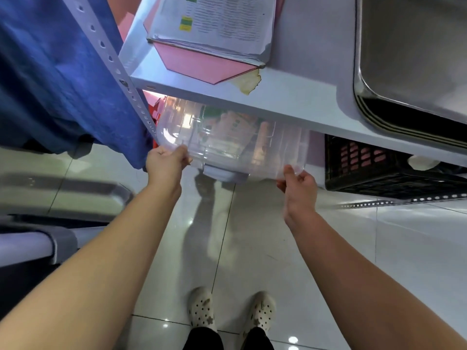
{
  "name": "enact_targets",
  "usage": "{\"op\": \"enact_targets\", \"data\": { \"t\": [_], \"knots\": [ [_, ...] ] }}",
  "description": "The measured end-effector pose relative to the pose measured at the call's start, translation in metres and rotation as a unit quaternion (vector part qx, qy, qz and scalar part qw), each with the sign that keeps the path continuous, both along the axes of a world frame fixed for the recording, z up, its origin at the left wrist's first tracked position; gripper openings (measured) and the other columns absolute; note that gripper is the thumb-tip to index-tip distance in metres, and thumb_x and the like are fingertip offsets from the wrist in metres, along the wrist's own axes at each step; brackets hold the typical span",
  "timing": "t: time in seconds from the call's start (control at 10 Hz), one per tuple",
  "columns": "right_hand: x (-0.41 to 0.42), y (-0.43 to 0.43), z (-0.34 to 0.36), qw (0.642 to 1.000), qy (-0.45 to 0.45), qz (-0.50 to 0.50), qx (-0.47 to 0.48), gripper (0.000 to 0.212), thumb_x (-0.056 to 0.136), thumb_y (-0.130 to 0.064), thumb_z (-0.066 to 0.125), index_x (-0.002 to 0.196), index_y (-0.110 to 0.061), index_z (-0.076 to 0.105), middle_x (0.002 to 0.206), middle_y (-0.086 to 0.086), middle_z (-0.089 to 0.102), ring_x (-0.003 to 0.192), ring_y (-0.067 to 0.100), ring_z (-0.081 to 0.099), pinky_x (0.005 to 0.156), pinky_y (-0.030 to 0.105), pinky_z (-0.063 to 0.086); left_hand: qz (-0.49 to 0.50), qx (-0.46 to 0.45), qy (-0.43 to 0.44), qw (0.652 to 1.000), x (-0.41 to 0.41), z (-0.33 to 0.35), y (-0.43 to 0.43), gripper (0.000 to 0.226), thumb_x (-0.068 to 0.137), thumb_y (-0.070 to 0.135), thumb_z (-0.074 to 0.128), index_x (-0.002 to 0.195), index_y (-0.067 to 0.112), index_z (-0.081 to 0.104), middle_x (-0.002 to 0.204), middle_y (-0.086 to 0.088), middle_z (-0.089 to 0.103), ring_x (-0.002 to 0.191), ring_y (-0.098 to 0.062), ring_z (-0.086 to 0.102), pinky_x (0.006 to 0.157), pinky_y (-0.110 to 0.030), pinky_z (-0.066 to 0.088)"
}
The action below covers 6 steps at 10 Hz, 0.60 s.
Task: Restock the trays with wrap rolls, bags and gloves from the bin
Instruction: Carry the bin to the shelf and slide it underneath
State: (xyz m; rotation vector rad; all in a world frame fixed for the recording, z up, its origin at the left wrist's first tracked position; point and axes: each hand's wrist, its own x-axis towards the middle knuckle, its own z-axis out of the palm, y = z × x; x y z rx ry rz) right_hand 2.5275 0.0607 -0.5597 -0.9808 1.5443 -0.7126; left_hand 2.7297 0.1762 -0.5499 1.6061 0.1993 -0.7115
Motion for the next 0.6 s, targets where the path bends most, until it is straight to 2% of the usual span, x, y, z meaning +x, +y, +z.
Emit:
{"op": "enact_targets", "data": {
  "t": [0.1,0.2,0.3,0.4,0.5,0.6],
  "knots": [
    [0.014,-0.016,-0.007,1.0,-0.011,-0.014,0.006,0.022,0.088,-0.023,0.064,0.092,-0.011,0.046,0.081,0.012,0.058,0.047,0.002,0.057,0.079,0.032,0.052,0.025,0.007,0.006,1.0,0.009,-0.002,-0.02,0.012,0.086,0.004,0.061,0.089,0.002,0.049,0.074,-0.013,0.055,0.064,-0.021,0.056,0.053,-0.018,0.05],
    [0.022,-0.028,-0.012,0.999,-0.023,-0.024,-0.001,0.027,0.087,-0.025,0.065,0.096,-0.01,0.045,0.071,0.005,0.06,0.046,0.001,0.057,0.083,0.034,0.052,0.031,0.015,0.02,0.999,0.014,-0.007,-0.033,0.029,0.086,0.009,0.063,0.11,-0.003,0.054,0.089,-0.015,0.064,0.077,-0.023,0.064,0.061,-0.022,0.054],
    [0.027,-0.04,-0.015,1.0,0.001,-0.017,-0.016,0.025,0.088,-0.027,0.063,0.091,-0.009,0.046,0.072,0.006,0.058,0.051,0.006,0.057,0.079,0.031,0.052,0.027,0.017,0.023,0.999,0.018,-0.008,-0.044,0.033,0.087,0.009,0.062,0.117,-0.002,0.054,0.104,-0.019,0.067,0.092,-0.028,0.068,0.084,-0.035,0.056],
    [0.031,-0.048,-0.017,1.0,0.0,-0.018,-0.015,0.023,0.087,-0.024,0.062,0.089,-0.012,0.043,0.083,0.013,0.057,0.054,0.009,0.055,0.066,0.021,0.051,0.012,0.029,0.01,0.999,0.02,-0.006,-0.049,0.031,0.089,0.011,0.06,0.118,0.001,0.054,0.107,-0.016,0.067,0.095,-0.025,0.068,0.087,-0.035,0.055],
    [0.029,-0.048,-0.015,1.0,0.001,-0.007,0.001,0.026,0.089,-0.03,0.06,0.092,-0.011,0.043,0.082,0.012,0.057,0.058,0.012,0.055,0.063,0.023,0.051,0.0,0.038,0.008,0.999,0.02,-0.004,-0.048,0.031,0.09,0.016,0.06,0.118,0.002,0.054,0.103,-0.012,0.068,0.093,-0.022,0.068,0.084,-0.033,0.056],
    [0.015,-0.034,-0.007,0.998,0.019,0.038,0.037,0.028,0.092,-0.037,0.054,0.094,-0.01,0.048,0.078,0.005,0.058,0.065,0.015,0.056,0.067,0.03,0.052,-0.052,0.07,0.01,0.996,0.009,0.002,-0.039,0.023,0.091,0.027,0.057,0.1,0.006,0.056,0.089,-0.004,0.063,0.08,-0.015,0.065,0.066,-0.027,0.049]
  ]
}}
